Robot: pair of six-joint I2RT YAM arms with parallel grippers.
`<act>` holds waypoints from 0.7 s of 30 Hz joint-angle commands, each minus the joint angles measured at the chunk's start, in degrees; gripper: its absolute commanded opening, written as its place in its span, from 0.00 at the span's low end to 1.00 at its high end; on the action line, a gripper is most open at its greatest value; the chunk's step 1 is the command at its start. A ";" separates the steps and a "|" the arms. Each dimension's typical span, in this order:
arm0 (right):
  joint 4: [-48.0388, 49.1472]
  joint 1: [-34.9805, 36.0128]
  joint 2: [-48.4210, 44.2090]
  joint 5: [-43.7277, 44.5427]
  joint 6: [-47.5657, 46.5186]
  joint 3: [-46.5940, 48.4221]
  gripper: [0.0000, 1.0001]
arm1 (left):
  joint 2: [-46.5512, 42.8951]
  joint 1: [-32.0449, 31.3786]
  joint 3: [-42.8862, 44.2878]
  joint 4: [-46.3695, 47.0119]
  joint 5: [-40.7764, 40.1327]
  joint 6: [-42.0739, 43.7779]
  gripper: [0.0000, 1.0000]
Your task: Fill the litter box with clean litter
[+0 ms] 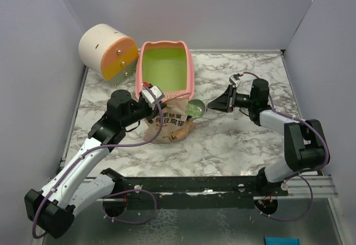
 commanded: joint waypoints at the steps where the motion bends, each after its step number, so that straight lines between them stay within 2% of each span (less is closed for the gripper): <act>1: 2.70 -2.27 1.76 2.33 1.59 -0.22 0.01 | -0.26 0.56 3.00 4.88 -6.29 -2.91 0.01; 4: 5.15 -3.83 1.46 1.49 3.26 -0.18 0.01 | 0.43 0.56 2.57 4.86 -7.39 -3.02 0.01; 11: 1.41 -7.09 -0.85 1.47 2.53 1.49 0.01 | 1.62 0.56 2.40 4.26 -8.27 -2.80 0.00; 21: 0.86 -10.59 -2.15 0.87 2.71 1.17 0.01 | 0.89 0.56 1.78 4.91 -7.24 -2.43 0.00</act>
